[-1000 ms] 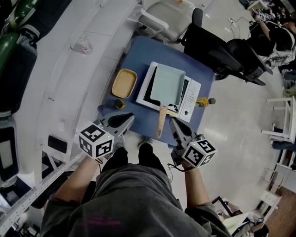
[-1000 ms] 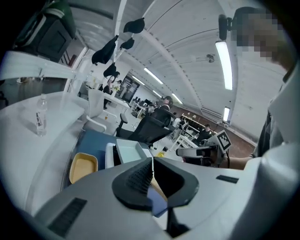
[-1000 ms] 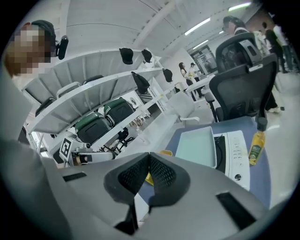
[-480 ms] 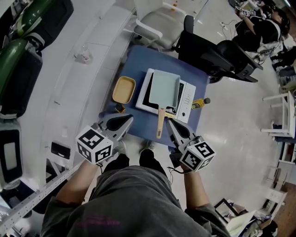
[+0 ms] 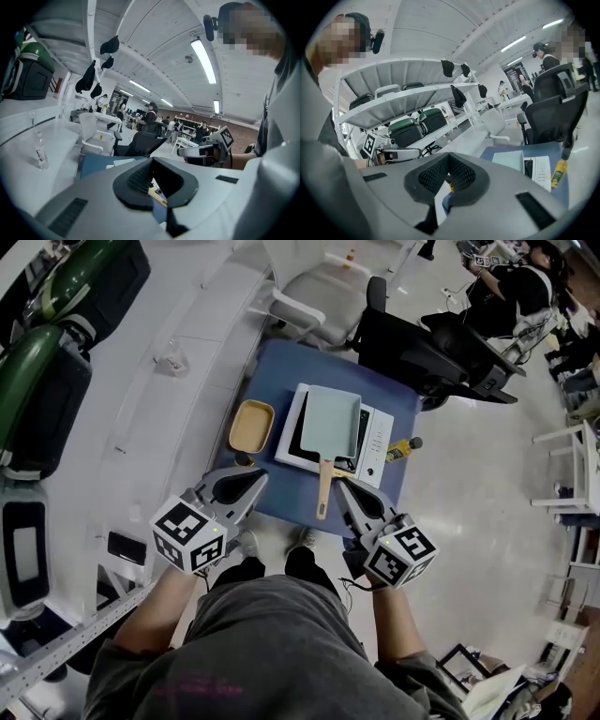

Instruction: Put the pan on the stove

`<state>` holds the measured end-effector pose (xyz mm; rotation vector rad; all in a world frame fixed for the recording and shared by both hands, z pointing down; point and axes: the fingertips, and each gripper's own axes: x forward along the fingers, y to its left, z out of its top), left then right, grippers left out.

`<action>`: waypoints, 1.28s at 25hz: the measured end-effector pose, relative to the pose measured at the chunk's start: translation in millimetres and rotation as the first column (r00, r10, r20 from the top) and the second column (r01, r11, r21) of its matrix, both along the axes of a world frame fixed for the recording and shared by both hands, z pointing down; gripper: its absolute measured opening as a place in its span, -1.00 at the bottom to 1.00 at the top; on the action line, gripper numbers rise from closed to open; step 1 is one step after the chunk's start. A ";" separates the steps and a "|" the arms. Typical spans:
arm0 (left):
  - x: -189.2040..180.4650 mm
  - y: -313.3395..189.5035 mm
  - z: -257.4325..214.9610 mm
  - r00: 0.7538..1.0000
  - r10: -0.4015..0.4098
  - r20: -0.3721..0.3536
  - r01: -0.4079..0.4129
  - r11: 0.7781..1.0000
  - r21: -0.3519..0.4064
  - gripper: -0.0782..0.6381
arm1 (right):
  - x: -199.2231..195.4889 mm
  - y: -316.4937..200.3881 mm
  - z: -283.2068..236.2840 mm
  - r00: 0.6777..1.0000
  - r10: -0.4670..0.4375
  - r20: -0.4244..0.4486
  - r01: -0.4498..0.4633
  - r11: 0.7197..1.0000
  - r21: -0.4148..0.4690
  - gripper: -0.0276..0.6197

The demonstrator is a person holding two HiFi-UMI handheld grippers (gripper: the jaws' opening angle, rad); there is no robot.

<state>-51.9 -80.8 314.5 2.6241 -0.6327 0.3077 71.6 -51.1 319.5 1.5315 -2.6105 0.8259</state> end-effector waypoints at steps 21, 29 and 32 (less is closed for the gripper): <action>7.3 -4.0 -6.2 0.997 -0.078 0.013 0.077 0.996 0.054 -0.78 | 3.0 2.9 1.3 0.999 -0.046 0.009 0.046 0.999 -0.001 -0.91; 8.7 -5.4 -2.5 0.995 -0.098 0.026 0.096 0.994 0.054 -0.78 | 5.3 -0.3 4.9 0.998 -0.065 0.013 0.065 0.998 0.000 -0.91; 11.3 -7.0 -0.8 0.994 -0.101 0.027 0.100 0.993 0.057 -0.78 | 7.3 -3.4 4.3 0.998 -0.067 0.018 0.067 0.998 0.006 -0.91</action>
